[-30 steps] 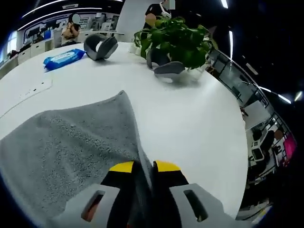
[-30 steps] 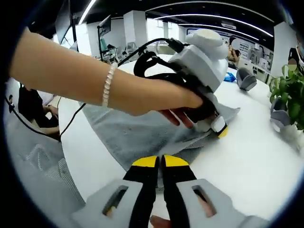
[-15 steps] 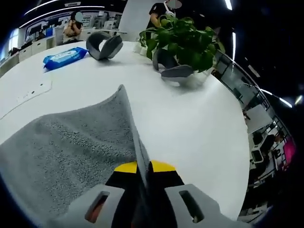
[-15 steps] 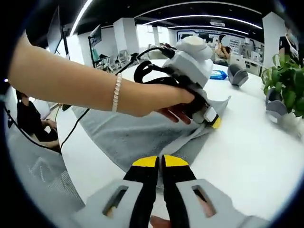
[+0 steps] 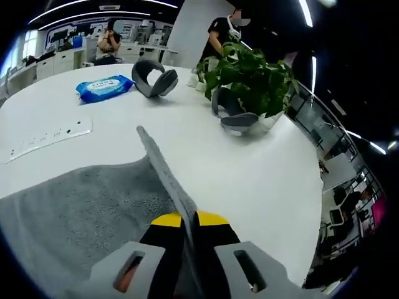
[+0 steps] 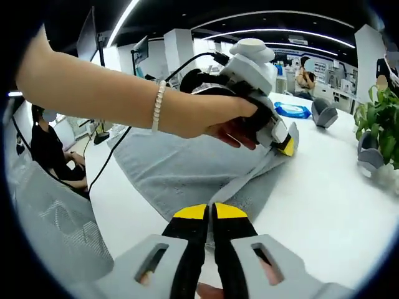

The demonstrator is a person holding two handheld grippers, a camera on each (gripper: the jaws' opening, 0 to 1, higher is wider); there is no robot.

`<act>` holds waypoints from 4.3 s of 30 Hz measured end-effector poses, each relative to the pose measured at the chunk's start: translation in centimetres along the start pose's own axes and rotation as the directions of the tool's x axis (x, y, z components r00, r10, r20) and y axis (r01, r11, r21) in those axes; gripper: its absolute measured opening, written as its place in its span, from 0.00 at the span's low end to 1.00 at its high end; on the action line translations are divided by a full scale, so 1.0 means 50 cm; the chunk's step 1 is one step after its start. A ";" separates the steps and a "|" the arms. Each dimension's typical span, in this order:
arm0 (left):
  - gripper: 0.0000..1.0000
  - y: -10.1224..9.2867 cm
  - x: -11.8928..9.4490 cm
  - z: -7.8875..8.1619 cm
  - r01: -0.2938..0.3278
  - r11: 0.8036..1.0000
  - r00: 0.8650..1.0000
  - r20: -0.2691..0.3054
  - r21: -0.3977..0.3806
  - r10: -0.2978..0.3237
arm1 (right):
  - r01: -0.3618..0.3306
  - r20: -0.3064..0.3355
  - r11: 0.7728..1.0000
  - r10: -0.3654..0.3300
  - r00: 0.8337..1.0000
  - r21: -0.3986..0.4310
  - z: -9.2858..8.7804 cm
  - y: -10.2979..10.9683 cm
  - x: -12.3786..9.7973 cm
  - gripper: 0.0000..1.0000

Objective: Fold the towel on the table until its edges align and the towel forms a compact rectangular stack.

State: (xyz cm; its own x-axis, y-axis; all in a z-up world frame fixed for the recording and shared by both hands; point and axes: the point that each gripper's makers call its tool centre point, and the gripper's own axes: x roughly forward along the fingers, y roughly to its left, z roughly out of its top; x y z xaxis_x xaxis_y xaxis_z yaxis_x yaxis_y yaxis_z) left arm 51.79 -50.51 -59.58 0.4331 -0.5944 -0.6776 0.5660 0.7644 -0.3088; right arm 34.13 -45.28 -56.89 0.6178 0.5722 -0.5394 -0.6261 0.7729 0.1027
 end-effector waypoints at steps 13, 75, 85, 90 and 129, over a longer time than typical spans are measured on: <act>0.02 0.045 -0.087 0.054 -0.056 0.998 0.994 0.088 -0.004 0.056 | -0.025 0.024 1.000 0.026 0.999 -0.015 0.045 0.029 -0.027 0.00; 0.02 0.390 -0.509 0.090 -0.135 0.991 0.955 0.268 0.002 0.129 | -0.146 0.037 0.945 0.164 0.986 -0.291 0.345 0.466 0.131 0.00; 0.02 0.441 -0.547 0.085 -0.126 0.992 0.951 0.285 -0.010 0.124 | -0.151 0.030 0.926 0.172 0.985 -0.345 0.373 0.519 0.168 0.00; 0.02 0.462 -0.559 0.080 -0.121 0.992 0.949 0.290 -0.022 0.122 | -0.151 0.021 0.919 0.170 0.985 -0.364 0.383 0.542 0.190 0.00; 0.02 0.695 -0.652 0.039 -0.221 0.975 0.928 0.304 -0.009 0.213 | -0.298 -0.107 0.859 0.279 0.954 -0.417 0.409 0.655 0.388 0.00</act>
State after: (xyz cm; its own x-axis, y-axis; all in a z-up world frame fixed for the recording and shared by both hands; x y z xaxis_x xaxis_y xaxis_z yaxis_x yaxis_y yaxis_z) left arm 58.70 -5.03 -46.91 0.7363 -0.4647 -0.4919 0.4499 0.8792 -0.1571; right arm 35.32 -3.24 -46.89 0.3636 0.7326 -0.5754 -0.9202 0.3787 -0.0993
